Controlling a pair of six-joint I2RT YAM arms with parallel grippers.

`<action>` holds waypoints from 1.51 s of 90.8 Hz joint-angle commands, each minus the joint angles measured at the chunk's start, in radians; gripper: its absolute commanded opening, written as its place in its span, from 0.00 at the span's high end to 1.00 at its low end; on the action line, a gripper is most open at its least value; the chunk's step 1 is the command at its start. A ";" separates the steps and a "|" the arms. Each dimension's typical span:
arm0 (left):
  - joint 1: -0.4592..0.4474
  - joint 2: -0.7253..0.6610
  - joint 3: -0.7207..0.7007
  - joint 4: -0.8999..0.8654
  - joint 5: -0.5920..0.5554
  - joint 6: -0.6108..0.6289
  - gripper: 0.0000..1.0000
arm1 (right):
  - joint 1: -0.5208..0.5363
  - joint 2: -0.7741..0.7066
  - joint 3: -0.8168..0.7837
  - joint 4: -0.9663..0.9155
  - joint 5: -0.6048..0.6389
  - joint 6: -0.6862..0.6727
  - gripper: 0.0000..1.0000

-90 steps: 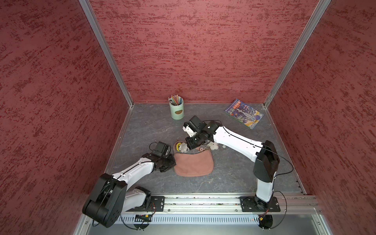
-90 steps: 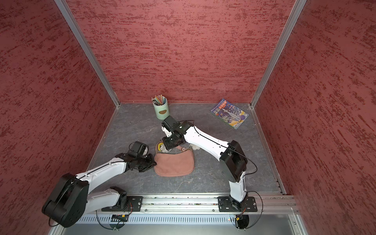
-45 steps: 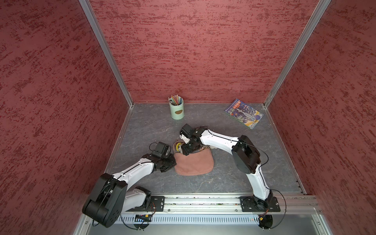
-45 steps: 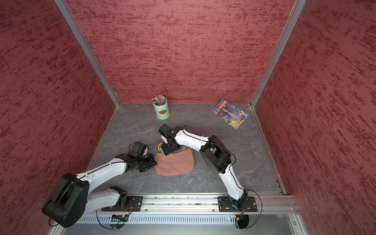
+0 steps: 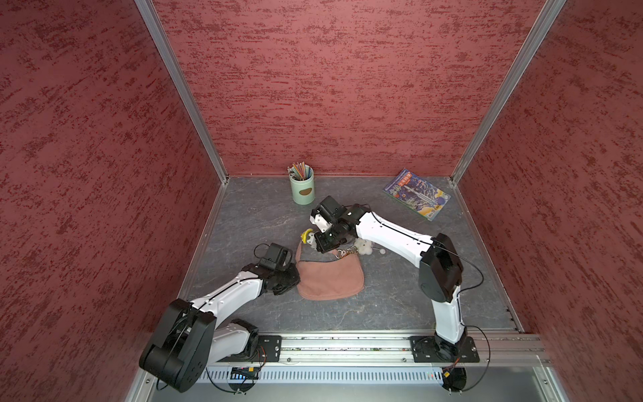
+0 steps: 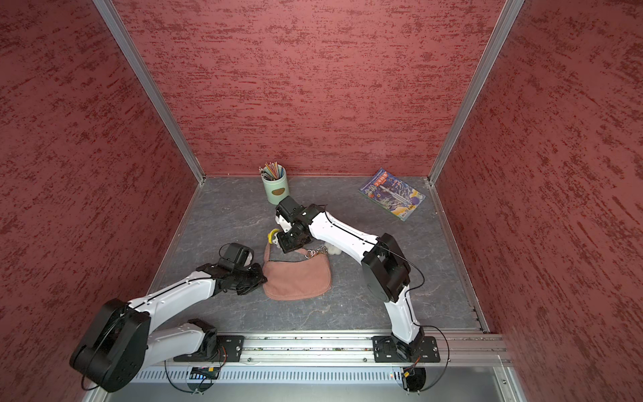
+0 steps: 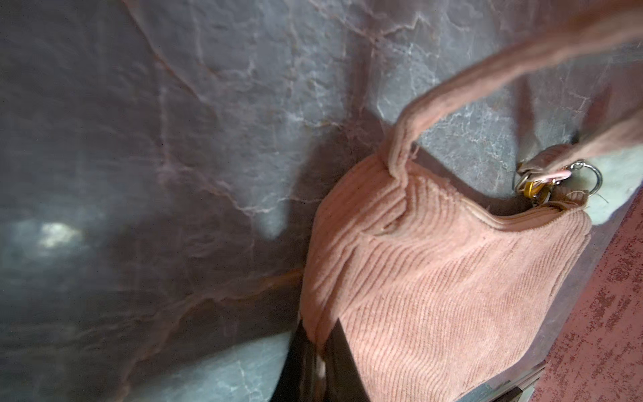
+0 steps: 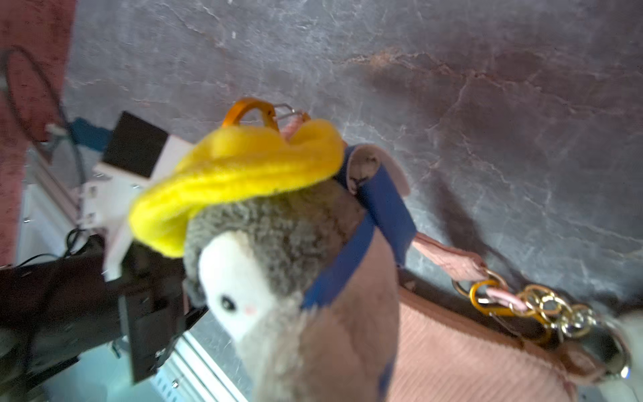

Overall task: Remove the decoration from the bag
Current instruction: Pick up the bag from the center of the board.

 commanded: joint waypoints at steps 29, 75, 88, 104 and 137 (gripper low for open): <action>-0.028 -0.163 -0.012 -0.103 0.037 -0.031 0.95 | 0.032 -0.107 -0.295 -0.084 -0.090 0.134 1.00; 0.050 -0.036 0.345 -0.283 0.148 0.296 0.43 | 0.066 -0.170 -0.572 0.198 0.201 0.077 1.00; 0.050 0.107 0.434 -0.284 0.139 0.490 0.41 | 0.067 -0.177 -0.611 0.261 0.217 0.067 1.00; 0.017 0.233 0.511 -0.297 0.123 0.798 0.37 | 0.068 -0.187 -0.664 0.312 0.237 0.053 1.00; 0.137 0.498 0.740 -0.369 0.509 0.976 0.36 | 0.068 -0.196 -0.717 0.356 0.244 0.007 1.00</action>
